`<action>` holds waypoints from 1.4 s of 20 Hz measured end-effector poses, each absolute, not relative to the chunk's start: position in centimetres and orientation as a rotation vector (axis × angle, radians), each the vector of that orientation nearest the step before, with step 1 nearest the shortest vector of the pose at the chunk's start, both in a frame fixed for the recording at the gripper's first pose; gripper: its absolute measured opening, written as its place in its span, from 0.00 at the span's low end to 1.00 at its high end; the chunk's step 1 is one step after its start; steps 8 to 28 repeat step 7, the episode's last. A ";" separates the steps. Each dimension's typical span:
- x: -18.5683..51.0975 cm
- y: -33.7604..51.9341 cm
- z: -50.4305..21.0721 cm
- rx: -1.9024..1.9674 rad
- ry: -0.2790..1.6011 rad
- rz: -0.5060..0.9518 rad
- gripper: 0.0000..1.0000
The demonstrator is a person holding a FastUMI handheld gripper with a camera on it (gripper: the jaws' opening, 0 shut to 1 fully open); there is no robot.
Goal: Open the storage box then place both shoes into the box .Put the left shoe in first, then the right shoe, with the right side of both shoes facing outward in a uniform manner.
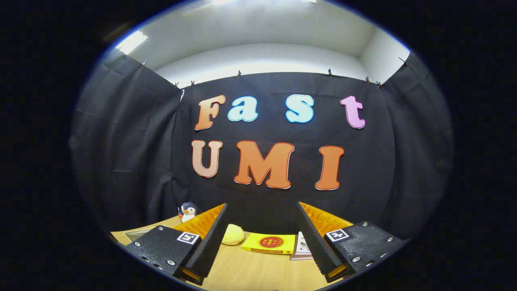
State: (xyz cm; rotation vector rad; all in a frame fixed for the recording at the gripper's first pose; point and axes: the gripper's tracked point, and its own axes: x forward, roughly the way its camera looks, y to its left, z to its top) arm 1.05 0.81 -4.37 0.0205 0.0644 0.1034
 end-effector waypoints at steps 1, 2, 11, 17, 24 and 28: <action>0.9 0.6 -4.2 0.028 0.057 0.097 0.98; 0.8 0.5 -4.0 0.035 0.046 0.099 0.98; 1.5 0.0 -1.9 0.022 -0.031 0.087 0.98; 1.5 0.0 -1.9 0.022 -0.031 0.087 0.98; 1.5 0.0 -1.9 0.022 -0.031 0.087 0.98; 1.5 0.0 -1.9 0.022 -0.031 0.087 0.98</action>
